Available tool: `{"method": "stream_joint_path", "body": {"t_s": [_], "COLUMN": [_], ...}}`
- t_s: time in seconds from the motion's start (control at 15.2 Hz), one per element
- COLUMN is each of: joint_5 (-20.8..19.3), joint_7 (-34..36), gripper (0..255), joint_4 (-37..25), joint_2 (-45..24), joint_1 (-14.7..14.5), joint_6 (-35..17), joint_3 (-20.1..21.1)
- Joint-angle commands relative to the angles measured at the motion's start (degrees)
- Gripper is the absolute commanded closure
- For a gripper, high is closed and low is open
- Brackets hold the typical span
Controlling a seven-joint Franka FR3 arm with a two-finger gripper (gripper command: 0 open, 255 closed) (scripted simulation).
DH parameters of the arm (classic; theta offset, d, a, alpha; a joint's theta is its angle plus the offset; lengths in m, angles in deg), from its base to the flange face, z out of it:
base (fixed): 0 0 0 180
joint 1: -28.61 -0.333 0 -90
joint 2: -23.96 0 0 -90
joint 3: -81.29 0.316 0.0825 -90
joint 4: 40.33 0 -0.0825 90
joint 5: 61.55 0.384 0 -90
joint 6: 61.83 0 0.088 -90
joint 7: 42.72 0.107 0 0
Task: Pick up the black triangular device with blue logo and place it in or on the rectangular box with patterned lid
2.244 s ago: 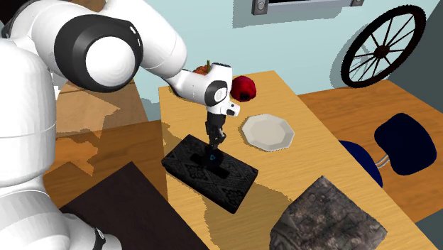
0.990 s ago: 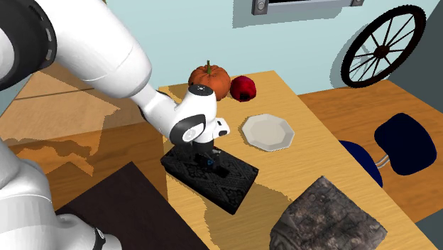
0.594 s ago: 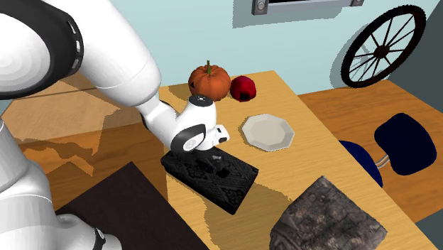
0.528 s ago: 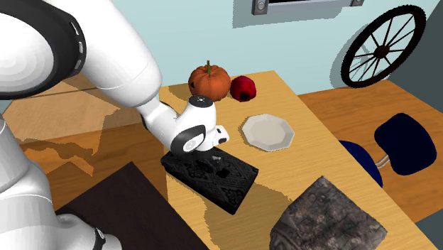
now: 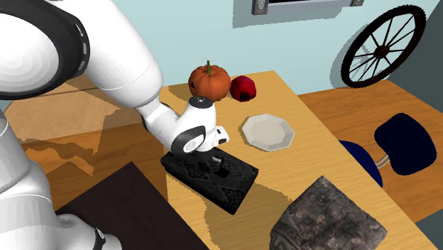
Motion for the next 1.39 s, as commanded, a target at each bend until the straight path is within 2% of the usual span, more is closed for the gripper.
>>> {"method": "stream_joint_path", "body": {"t_s": [0.0,0.53,1.32], "joint_5": [0.0,-0.01,3.21], "joint_7": [0.0,0.0,-2.15], "gripper": [255,255,255], "joint_4": [0.0,0.0,0.74], "joint_2": [0.0,-0.01,10.93], "joint_1": [0.0,0.0,0.78], "joint_6": [0.0,-0.01,10.1], "joint_3": [0.0,0.0,1.4]}}
